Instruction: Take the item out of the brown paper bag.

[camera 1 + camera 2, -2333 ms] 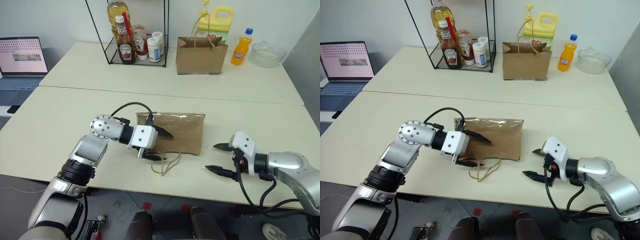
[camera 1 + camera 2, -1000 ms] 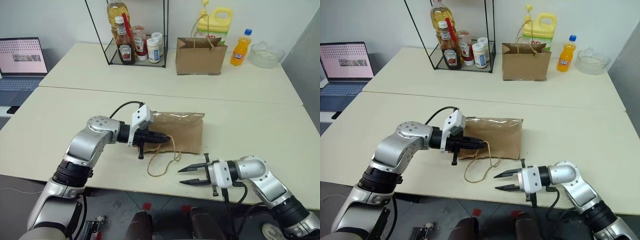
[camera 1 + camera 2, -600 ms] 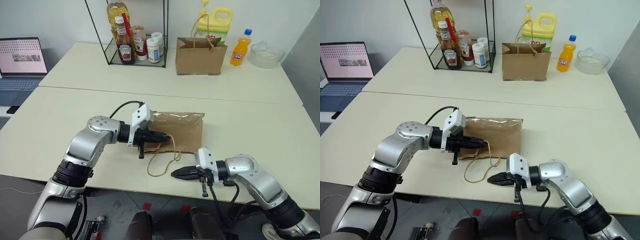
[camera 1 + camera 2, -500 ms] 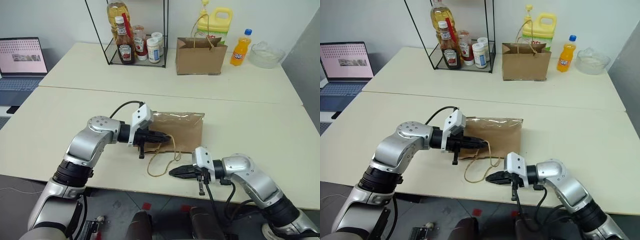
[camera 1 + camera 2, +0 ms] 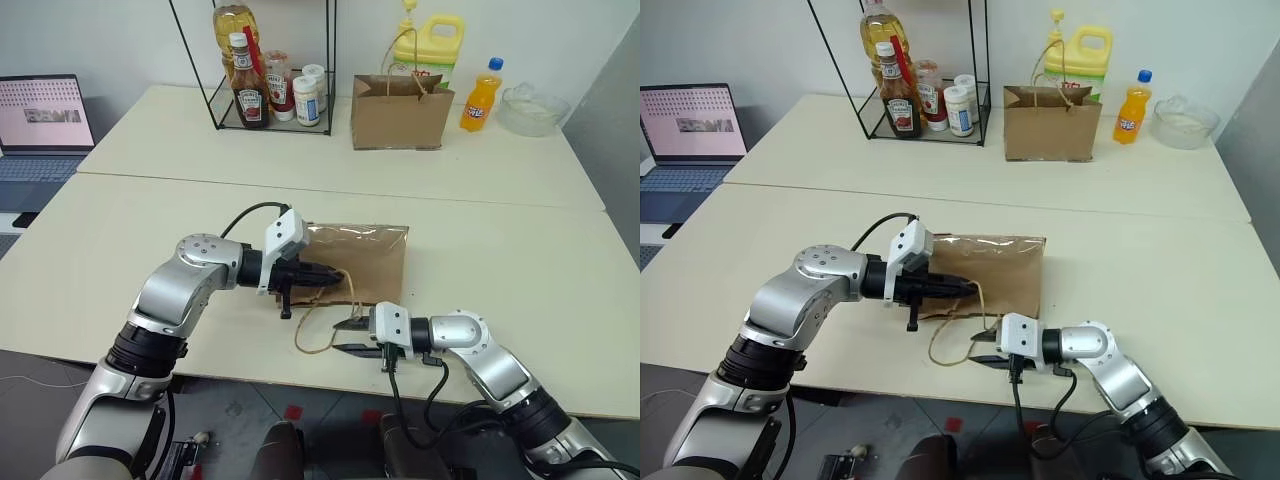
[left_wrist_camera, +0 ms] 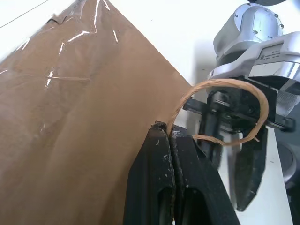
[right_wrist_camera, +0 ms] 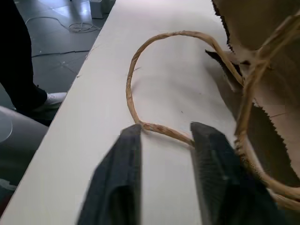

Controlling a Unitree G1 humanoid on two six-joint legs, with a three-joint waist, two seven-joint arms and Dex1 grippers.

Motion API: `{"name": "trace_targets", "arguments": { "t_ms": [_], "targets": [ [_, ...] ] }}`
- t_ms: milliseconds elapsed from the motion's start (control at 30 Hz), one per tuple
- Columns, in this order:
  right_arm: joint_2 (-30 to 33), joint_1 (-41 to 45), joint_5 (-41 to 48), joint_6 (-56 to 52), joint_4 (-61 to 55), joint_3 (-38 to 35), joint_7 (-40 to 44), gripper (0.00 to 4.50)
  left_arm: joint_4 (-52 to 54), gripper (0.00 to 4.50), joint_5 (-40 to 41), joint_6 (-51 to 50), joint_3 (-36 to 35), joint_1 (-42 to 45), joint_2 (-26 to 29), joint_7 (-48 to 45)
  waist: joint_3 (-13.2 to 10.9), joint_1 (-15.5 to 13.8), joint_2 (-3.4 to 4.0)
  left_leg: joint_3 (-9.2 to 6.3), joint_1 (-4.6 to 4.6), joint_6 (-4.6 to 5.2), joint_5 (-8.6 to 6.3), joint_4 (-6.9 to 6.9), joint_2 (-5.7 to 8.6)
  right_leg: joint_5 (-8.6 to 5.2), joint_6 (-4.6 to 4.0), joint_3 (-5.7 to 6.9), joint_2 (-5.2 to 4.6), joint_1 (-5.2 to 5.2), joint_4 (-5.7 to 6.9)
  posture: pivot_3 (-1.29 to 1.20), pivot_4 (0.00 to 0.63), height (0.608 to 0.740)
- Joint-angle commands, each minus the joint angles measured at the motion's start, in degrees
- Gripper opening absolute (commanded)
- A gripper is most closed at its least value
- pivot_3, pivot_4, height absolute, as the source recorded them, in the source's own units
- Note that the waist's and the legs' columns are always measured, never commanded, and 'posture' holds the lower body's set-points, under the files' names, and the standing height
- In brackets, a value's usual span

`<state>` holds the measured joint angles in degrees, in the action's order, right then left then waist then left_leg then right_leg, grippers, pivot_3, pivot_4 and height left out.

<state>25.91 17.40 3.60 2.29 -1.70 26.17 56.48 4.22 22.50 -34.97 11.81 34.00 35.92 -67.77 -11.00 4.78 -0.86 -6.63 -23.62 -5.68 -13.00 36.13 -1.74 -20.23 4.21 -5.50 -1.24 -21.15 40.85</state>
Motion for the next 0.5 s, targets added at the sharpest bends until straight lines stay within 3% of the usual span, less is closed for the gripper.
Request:
{"name": "trace_targets", "arguments": {
  "t_ms": [33, 67, 500],
  "targets": [
    [-0.3, 2.32, -1.53, 3.03, 1.48, 0.77, 1.54, 2.97, 1.85, 0.0, 0.74, -0.08, -1.31, 0.69, 0.2, 0.52, 0.0, 0.04, 0.0, 0.0, 0.0, 0.0, 0.0, 0.0, 0.0, 0.0, 0.0, 0.0, 0.0, 0.0, 0.0, 0.0, 0.15, 0.74],
    [-0.47, 2.98, -2.06, 3.33, 2.42, 0.86, 1.54, 3.24, 1.92, 0.0, 0.81, -0.13, -1.3, 0.74, 0.13, 0.6, 0.0, 0.04, 0.0, 0.01, 0.0, 0.0, 0.0, 0.0, 0.0, 0.0, 0.0, 0.0, 0.0, 0.0, 0.0, 0.0, 0.15, 0.74],
    [0.02, 9.68, -10.97, 8.87, 12.45, 4.3, 0.97, 3.24, 2.2, 0.0, 1.42, -1.04, -1.39, 1.33, -0.72, 1.37, 0.01, 0.09, -0.01, 0.01, 0.38, 0.0, 0.0, -0.02, -0.01, 0.0, 0.0, -0.02, 0.0, 0.36, 0.01, 0.0, 0.15, 0.74]
  ]
}}
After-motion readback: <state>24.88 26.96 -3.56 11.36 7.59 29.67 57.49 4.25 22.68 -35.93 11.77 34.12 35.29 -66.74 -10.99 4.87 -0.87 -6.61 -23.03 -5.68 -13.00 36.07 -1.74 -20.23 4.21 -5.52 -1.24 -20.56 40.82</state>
